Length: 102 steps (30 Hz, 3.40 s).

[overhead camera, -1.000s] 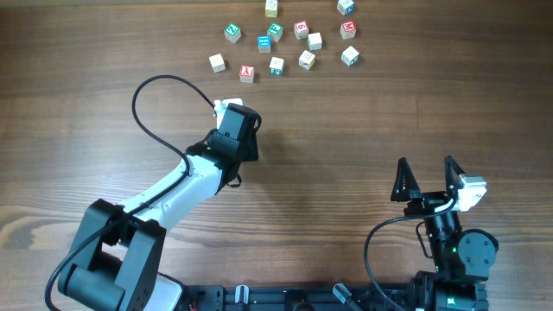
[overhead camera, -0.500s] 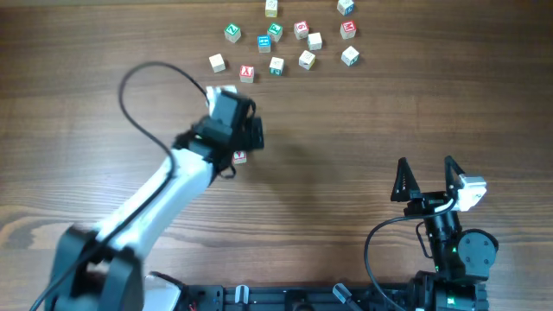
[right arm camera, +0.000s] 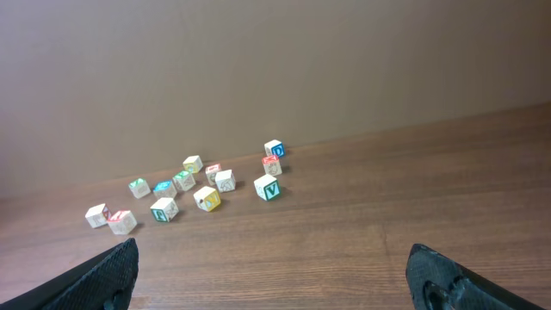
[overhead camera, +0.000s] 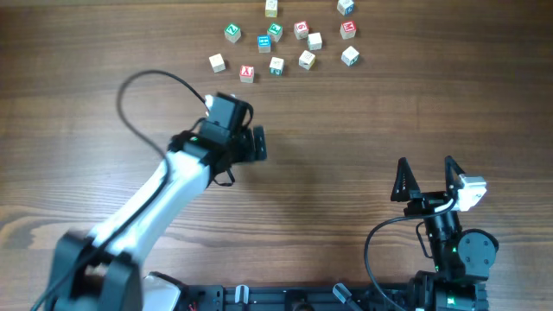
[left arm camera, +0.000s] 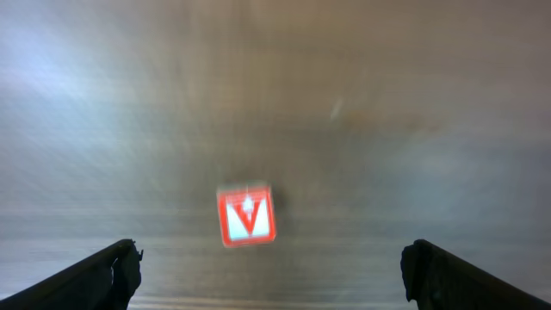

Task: Form a circle
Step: 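Carry the red block toward the table center with the left gripper, then lower the red block onto the table and open the left gripper, then reach the right gripper to the cluster and grasp a block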

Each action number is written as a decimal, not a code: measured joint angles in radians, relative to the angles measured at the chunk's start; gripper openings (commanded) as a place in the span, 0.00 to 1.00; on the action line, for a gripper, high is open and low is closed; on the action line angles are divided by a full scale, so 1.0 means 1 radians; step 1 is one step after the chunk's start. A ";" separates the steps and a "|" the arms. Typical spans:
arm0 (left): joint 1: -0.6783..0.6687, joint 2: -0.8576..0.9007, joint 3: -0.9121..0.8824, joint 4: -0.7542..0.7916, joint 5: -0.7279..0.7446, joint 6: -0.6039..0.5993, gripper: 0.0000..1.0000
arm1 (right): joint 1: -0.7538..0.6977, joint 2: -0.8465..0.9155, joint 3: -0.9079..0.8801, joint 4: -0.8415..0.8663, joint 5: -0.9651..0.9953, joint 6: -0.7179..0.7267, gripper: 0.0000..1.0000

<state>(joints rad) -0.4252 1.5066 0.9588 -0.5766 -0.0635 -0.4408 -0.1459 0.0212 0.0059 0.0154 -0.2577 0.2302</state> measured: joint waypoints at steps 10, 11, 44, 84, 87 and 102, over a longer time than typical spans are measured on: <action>-0.002 0.265 0.013 0.054 0.057 -0.012 0.56 | 0.000 0.000 0.000 0.000 0.000 0.000 1.00; 0.000 0.269 0.016 0.063 0.054 -0.018 0.49 | 0.000 0.000 0.000 0.000 0.000 0.000 1.00; 0.002 0.325 -0.001 0.438 -0.101 -0.698 1.00 | 0.000 0.000 0.000 0.000 0.000 0.000 1.00; 0.003 -0.558 -0.010 -0.412 -0.127 -0.259 1.00 | 0.000 0.270 0.171 0.319 -0.081 0.741 0.99; 0.003 -0.556 -0.010 -0.410 -0.127 -0.258 1.00 | 0.000 0.609 0.309 0.298 -0.147 0.597 0.99; 0.003 -0.555 -0.011 -0.412 -0.127 -0.252 1.00 | 0.295 1.911 1.499 -0.263 -0.324 0.097 0.99</action>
<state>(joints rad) -0.4221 0.9516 0.9482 -0.9882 -0.1905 -0.6930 0.1493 1.9324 1.5047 -0.2474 -0.5816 0.3267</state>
